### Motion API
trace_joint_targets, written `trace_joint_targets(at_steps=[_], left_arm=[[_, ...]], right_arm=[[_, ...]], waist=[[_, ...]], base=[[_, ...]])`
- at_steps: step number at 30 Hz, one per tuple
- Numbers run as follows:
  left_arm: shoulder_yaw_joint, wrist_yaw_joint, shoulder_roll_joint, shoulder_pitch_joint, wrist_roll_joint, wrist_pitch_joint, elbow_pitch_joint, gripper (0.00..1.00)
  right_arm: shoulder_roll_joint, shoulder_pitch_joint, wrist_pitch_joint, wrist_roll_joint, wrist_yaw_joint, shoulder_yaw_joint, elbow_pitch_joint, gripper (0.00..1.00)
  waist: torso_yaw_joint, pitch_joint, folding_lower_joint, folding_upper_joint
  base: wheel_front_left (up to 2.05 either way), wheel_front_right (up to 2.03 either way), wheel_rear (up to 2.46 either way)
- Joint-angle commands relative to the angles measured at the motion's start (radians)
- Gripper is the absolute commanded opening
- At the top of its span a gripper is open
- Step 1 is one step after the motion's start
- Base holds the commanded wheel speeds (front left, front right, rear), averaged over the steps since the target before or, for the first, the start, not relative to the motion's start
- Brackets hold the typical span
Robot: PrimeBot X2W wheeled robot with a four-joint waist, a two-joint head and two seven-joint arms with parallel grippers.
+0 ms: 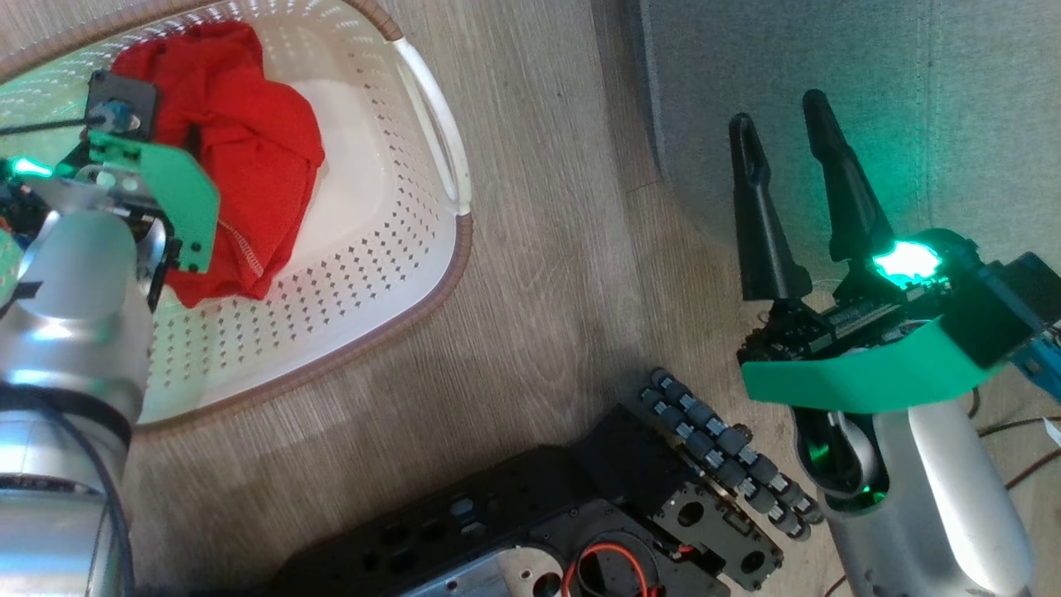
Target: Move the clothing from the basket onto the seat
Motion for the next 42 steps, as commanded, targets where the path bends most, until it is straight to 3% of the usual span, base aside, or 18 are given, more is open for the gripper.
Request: trace_joint_targets(at_steps=[1,10,19,20,22,23,42], left_arm=[[0.002,-0.009,0.015,0.010,0.005,0.007,0.000,1.00],[-0.089,-0.086,0.008,0.032,0.052,0.121,0.007,1.00],[-0.145,-0.115,0.016,0.054,0.058,0.187,0.008,1.00],[-0.148,-0.117,0.016,0.054,0.054,0.188,0.008,0.87],[-0.155,-0.120,0.015,0.055,0.045,0.191,0.008,0.44],[-0.158,-0.121,0.013,0.056,0.040,0.194,0.008,0.00],[-0.139,-0.122,0.039,0.082,-0.101,0.076,0.009,0.00]], right_arm=[[0.003,0.065,-0.006,-0.003,0.000,0.018,-0.035,1.00],[0.003,0.083,-0.006,0.002,0.000,0.013,-0.023,1.00],[0.003,0.078,-0.006,0.009,0.000,0.019,-0.023,1.00],[0.003,0.078,-0.006,0.010,0.000,0.020,-0.023,1.00],[0.003,0.076,-0.006,0.010,0.000,0.023,-0.024,1.00],[0.003,0.076,-0.006,0.009,0.000,0.024,-0.024,1.00],[0.003,-0.040,-0.006,0.037,0.000,0.046,0.015,1.00]], waist=[[0.001,0.003,0.0000,0.0001],[0.001,0.016,0.0000,0.0001],[0.003,0.023,0.0000,0.0001],[0.003,0.024,0.0000,0.0001],[0.004,0.025,0.0000,0.0001],[0.004,0.026,0.0000,0.0001],[-0.022,-0.047,0.0000,0.0001]], base=[[0.00,0.00,0.00],[0.00,0.00,0.00],[0.00,0.00,0.00],[0.00,0.00,0.00],[0.00,0.00,0.00],[0.00,0.00,0.00],[0.00,0.00,0.00]])
